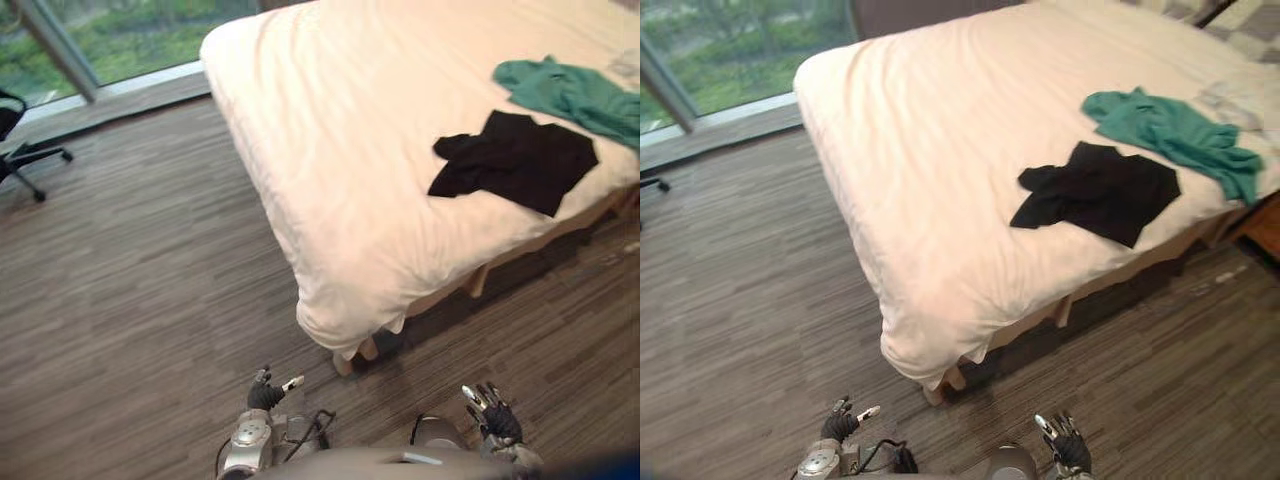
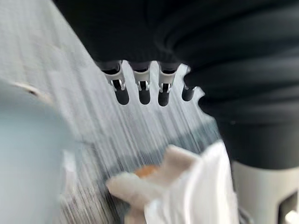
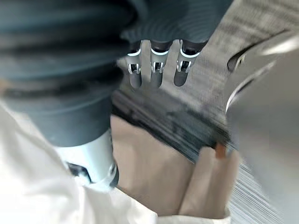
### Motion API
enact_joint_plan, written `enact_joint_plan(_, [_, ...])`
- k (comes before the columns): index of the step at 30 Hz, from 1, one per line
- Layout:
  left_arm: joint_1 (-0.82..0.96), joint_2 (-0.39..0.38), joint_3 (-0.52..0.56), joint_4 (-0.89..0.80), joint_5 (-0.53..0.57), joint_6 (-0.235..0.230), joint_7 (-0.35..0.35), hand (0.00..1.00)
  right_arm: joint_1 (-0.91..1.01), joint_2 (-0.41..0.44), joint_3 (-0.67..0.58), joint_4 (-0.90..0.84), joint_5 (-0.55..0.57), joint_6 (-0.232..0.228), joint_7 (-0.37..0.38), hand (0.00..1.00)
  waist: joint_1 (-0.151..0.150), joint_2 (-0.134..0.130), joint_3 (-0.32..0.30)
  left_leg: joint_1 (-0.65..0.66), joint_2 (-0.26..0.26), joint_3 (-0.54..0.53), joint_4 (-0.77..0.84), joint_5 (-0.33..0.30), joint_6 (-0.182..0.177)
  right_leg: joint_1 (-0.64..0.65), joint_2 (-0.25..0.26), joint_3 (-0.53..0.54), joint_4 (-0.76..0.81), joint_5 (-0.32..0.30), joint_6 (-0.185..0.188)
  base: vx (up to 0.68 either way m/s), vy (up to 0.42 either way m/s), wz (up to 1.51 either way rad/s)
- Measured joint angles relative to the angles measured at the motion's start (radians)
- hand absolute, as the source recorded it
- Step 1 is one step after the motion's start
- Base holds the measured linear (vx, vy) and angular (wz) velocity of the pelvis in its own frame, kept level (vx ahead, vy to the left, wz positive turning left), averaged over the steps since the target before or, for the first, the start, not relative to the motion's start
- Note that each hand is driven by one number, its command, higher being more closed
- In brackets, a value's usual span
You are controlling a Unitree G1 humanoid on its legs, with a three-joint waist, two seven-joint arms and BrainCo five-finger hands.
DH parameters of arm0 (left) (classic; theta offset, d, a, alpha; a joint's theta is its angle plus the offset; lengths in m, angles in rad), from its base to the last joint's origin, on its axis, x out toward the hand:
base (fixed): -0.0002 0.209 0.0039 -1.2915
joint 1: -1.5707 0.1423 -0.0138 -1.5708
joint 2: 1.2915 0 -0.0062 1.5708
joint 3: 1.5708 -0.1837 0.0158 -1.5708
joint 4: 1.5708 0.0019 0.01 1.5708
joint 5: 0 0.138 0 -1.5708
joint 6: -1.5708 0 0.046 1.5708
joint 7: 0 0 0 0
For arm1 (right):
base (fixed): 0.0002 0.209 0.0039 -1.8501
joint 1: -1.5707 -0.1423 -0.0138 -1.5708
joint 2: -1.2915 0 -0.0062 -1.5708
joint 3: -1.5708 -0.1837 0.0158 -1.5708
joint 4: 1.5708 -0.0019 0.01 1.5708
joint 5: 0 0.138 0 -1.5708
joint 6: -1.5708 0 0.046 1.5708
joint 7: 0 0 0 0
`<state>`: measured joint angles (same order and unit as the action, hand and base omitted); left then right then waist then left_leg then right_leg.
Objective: Tidy the bed and pick cloth on bed and put in laundry
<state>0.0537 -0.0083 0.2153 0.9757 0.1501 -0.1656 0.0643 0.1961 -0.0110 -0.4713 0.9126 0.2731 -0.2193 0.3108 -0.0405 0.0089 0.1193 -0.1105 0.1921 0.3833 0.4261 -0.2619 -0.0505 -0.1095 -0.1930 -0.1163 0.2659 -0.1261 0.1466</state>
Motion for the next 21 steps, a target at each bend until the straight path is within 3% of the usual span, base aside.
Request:
enact_joint_plan(4, [0.017,0.022,-0.016,0.000,0.039,0.004,-0.019,0.00,0.022,0.040,0.006,0.009,0.001,-0.029,0.019,0.00,-0.009,-0.036,-0.019,0.040,0.009,0.076,-0.028,-0.011,0.006,-0.004,-0.013,-0.027,0.004,0.021,-0.040,-0.19,0.063,-0.64])
enact_joint_plan(7, [0.050,0.025,-0.015,-0.005,0.069,0.007,-0.020,0.00,0.052,0.049,0.010,0.017,0.037,-0.042,0.029,0.00,-0.012,-0.028,-0.024,0.090,0.035,0.126,-0.061,-0.004,-0.014,-0.006,0.008,-0.066,0.129,-0.021,-0.090,-0.11,-0.058,-0.52])
enact_joint_plan(8, [0.059,0.027,-0.016,-0.006,0.079,0.008,-0.020,0.00,0.052,0.048,0.008,0.023,0.040,-0.051,0.030,0.00,-0.021,-0.029,-0.025,0.101,0.034,0.145,-0.077,0.003,-0.027,-0.010,0.012,-0.074,0.165,-0.060,-0.095,-0.08,-0.166,-0.49])
enact_joint_plan(9, [0.064,0.034,-0.017,-0.010,0.082,0.007,-0.021,0.00,0.052,0.051,0.007,0.031,0.042,-0.057,0.030,0.00,-0.024,-0.053,-0.036,0.102,0.013,0.152,-0.089,0.012,-0.041,-0.020,0.004,-0.088,0.151,-0.107,-0.087,-0.06,-0.148,-0.46])
enact_joint_plan(10, [0.063,0.040,-0.018,-0.005,0.087,0.012,-0.021,0.00,0.056,0.047,0.003,0.045,0.046,-0.061,0.028,0.00,-0.028,-0.054,-0.032,0.101,0.008,0.145,-0.094,0.019,-0.048,-0.028,0.005,-0.091,0.151,-0.115,-0.081,-0.04,-0.127,-0.40])
enact_joint_plan(12, [0.063,0.030,-0.027,0.001,0.102,0.024,-0.023,0.00,0.048,0.047,-0.019,0.074,0.068,-0.067,0.015,0.00,-0.030,-0.028,-0.051,0.108,-0.021,0.096,-0.148,0.032,-0.050,-0.024,0.031,-0.087,0.088,-0.101,-0.086,0.04,-0.050,-0.42])
enact_joint_plan(13, [0.074,0.025,-0.035,0.004,0.104,0.025,-0.022,0.00,0.041,0.035,-0.037,0.094,0.070,-0.069,0.000,0.00,-0.019,0.002,-0.066,0.132,-0.033,0.071,-0.248,0.045,-0.038,0.003,0.058,-0.105,0.006,-0.084,-0.091,0.07,-0.060,-0.71])
enact_joint_plan(14, [0.079,0.026,-0.045,0.009,0.107,0.023,-0.022,0.00,0.023,0.029,-0.044,0.099,0.069,-0.074,-0.004,0.00,-0.020,0.013,-0.069,0.150,-0.029,0.103,-0.304,0.086,-0.024,-0.035,0.010,-0.194,0.195,-0.121,-0.127,0.14,-0.094,-0.81])
enact_joint_plan(15, [0.065,0.062,-0.045,0.006,0.106,0.028,-0.020,0.00,0.018,0.038,-0.044,0.112,0.068,-0.080,-0.007,0.00,-0.040,-0.043,-0.062,0.168,-0.057,0.143,-0.278,0.105,-0.037,-0.045,-0.044,-0.230,0.267,-0.147,-0.102,0.11,-0.108,-0.77])
enact_joint_plan(16, [0.059,0.062,-0.042,0.009,0.105,0.031,-0.018,0.00,0.004,0.032,-0.043,0.125,0.064,-0.080,-0.011,0.00,-0.030,-0.052,-0.062,0.168,-0.055,0.161,-0.260,0.096,-0.043,-0.046,-0.037,-0.230,0.251,-0.166,-0.106,0.15,-0.077,-1.23])
enact_joint_plan(18, [0.043,0.053,-0.052,0.046,0.112,0.033,-0.016,0.00,-0.034,-0.011,-0.004,0.126,0.045,-0.091,-0.014,0.00,-0.016,-0.005,-0.065,0.149,-0.074,0.140,-0.281,0.068,-0.008,-0.028,0.033,-0.173,0.109,-0.095,-0.141,0.09,0.059,-1.68])
enact_joint_plan(19, [0.040,0.052,-0.058,0.045,0.116,0.029,-0.016,0.00,-0.065,-0.031,-0.006,0.132,0.022,-0.089,-0.024,0.00,-0.020,0.012,-0.070,0.153,-0.112,0.145,-0.342,0.103,0.033,-0.027,0.061,-0.166,0.032,-0.042,-0.144,0.04,0.123,-1.32])
enact_joint_plan(20, [0.039,0.055,-0.057,0.044,0.116,0.027,-0.014,0.00,-0.070,-0.039,-0.011,0.133,0.015,-0.090,-0.029,0.00,-0.021,0.024,-0.080,0.166,-0.100,0.172,-0.364,0.121,0.025,-0.019,0.072,-0.177,-0.001,-0.035,-0.138,0.08,0.074,-1.25])
enact_joint_plan(21, [0.029,0.063,-0.058,0.043,0.116,0.030,-0.014,0.00,-0.083,-0.037,-0.005,0.127,0.015,-0.086,-0.041,0.00,-0.028,0.018,-0.071,0.165,-0.095,0.234,-0.348,0.116,0.022,-0.022,0.037,-0.297,0.043,-0.078,-0.146,0.08,-0.026,-0.92])
